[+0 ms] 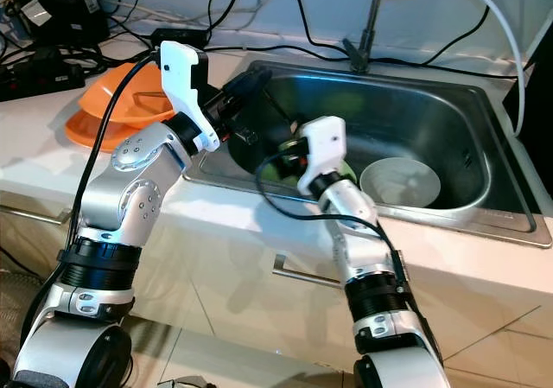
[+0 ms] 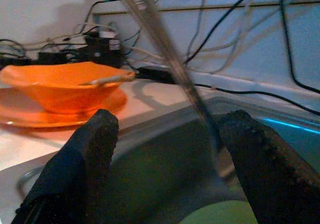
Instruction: Kitchen organization
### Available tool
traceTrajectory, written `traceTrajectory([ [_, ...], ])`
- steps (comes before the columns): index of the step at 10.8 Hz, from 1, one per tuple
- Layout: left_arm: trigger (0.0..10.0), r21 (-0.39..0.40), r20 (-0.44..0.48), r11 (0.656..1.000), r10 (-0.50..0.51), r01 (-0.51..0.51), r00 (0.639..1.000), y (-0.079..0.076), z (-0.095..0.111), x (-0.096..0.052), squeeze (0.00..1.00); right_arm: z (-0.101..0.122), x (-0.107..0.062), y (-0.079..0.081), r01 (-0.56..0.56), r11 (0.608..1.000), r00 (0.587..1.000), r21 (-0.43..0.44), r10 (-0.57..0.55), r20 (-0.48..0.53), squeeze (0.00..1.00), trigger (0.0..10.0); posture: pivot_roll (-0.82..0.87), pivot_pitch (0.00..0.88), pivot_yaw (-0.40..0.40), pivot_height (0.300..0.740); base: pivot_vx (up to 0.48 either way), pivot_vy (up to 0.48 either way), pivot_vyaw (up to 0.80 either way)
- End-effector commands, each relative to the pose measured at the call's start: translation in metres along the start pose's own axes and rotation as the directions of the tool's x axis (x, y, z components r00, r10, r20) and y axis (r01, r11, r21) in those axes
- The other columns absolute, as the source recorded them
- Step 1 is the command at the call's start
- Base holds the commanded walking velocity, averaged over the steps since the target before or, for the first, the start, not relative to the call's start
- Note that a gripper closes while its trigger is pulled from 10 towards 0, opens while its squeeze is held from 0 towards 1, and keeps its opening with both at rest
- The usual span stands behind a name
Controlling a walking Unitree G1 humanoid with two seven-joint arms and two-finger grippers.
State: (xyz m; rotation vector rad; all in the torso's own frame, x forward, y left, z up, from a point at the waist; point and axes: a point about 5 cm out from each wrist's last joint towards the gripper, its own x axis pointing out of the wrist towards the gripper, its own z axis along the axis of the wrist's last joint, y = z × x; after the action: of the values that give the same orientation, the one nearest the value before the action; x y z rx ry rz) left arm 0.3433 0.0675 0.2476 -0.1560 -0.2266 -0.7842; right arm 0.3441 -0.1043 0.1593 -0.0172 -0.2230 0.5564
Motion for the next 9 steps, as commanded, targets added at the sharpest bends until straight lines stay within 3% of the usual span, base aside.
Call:
traceTrajectory([
  [1, 10.0, -0.011, -0.013, 1.000, -0.026, 0.025, 1.000, -0.0021, -0.0026, -0.0011, 0.00, 0.0037, 0.0009, 0.0063, -0.042, 0.999, 0.999, 0.001, 0.042, 0.015, 0.00, 10.0, 0.07, 0.000, 0.020, 0.740, 0.000, 0.000, 0.00],
  [6, 10.0, -0.023, -0.070, 0.995, -0.100, 0.099, 0.992, -0.0106, -0.0115, -0.0033, 0.00, 0.0023, 0.0013, 0.0048, 0.007, 1.000, 1.000, 0.005, -0.007, 0.015, 0.00, 10.0, 0.07, 0.000, 0.027, 0.740, 0.000, 0.000, 0.00],
  [8, 10.0, -0.019, -0.078, 0.994, -0.108, 0.106, 0.991, -0.0119, -0.0118, -0.0034, 0.00, 0.0009, 0.0008, 0.0040, 0.019, 1.000, 1.000, 0.010, -0.019, 0.015, 0.00, 0.0, 0.08, 0.000, 0.030, 0.740, 0.000, 0.000, 0.00],
  [9, 10.0, -0.013, -0.078, 0.995, -0.102, 0.101, 0.992, -0.0111, -0.0110, -0.0032, 0.00, 0.0001, 0.0001, 0.0039, 0.022, 1.000, 1.000, 0.011, -0.022, 0.014, 0.00, 0.0, 0.08, 0.000, 0.029, 0.740, 0.000, 0.000, 0.00],
])
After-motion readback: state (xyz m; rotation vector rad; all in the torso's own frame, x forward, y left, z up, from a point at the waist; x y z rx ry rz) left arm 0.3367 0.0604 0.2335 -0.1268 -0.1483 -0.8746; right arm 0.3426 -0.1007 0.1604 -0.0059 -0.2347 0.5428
